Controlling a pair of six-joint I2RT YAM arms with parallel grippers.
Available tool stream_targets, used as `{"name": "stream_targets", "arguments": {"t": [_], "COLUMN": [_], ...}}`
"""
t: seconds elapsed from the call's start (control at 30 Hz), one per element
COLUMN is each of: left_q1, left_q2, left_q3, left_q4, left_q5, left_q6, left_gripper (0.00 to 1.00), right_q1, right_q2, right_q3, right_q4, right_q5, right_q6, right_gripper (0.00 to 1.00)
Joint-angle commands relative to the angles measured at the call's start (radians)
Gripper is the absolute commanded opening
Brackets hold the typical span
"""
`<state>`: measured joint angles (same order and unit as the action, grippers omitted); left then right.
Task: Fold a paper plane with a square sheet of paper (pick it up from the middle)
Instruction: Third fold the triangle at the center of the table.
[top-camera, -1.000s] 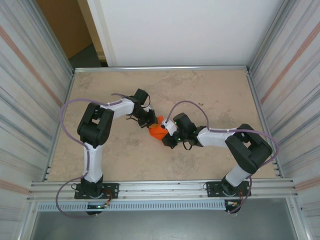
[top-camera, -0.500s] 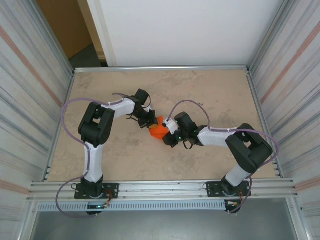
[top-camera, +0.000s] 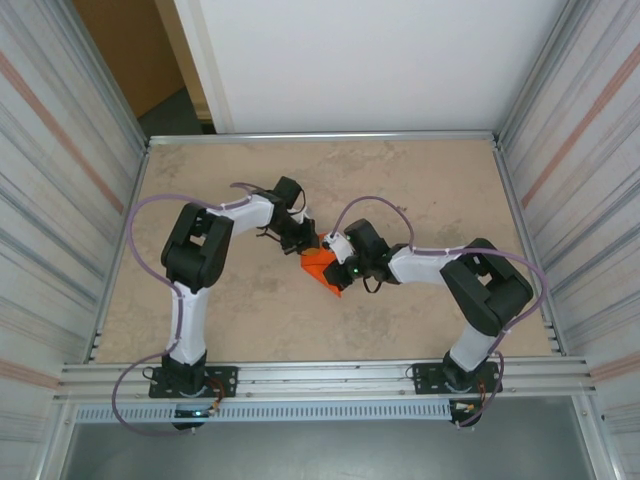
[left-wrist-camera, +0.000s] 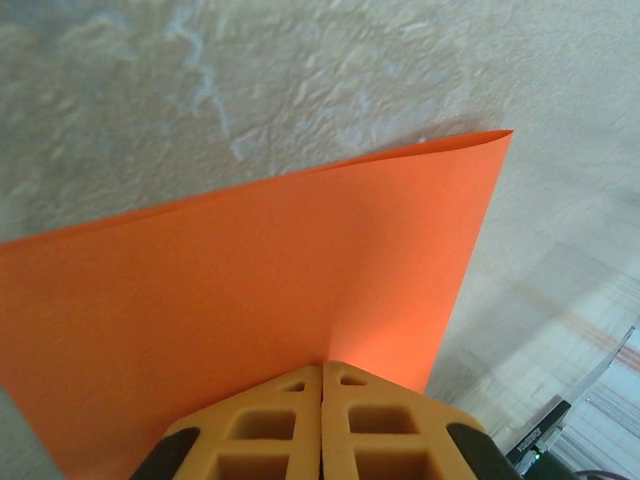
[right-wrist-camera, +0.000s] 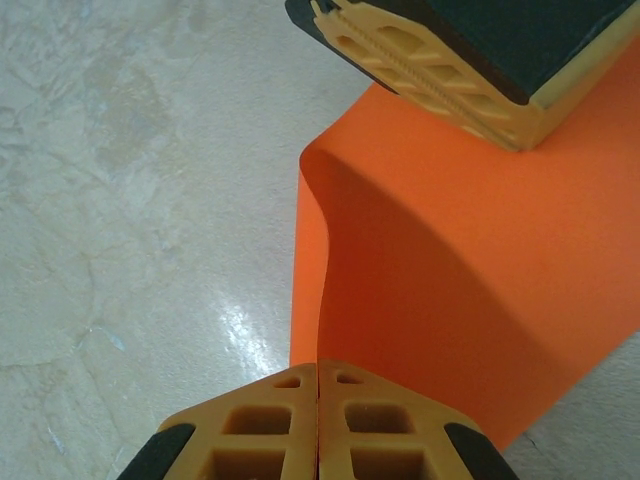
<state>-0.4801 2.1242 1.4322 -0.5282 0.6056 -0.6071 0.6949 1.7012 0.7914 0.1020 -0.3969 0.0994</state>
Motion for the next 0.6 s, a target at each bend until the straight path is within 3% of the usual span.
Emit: {"name": "stream_targets", "arguments": {"t": [0.0,0.57], "left_q1": [-0.009,-0.011], "left_q2": [0.042,0.045], "left_q3": [0.017,0.018], "left_q4": [-0.037,-0.036], "left_q5": [0.002,0.010], "left_q6": [0.043,0.053], "left_gripper": [0.07,0.07], "right_q1": [-0.008,-0.016], "right_q2": [0.020,0.062], "right_q3": [0.032,0.064], "right_q4": [-0.035,-0.064], "right_q5": [0.001,0.011], "right_q6": [0.029,0.055], "right_gripper": [0.06,0.06]}}
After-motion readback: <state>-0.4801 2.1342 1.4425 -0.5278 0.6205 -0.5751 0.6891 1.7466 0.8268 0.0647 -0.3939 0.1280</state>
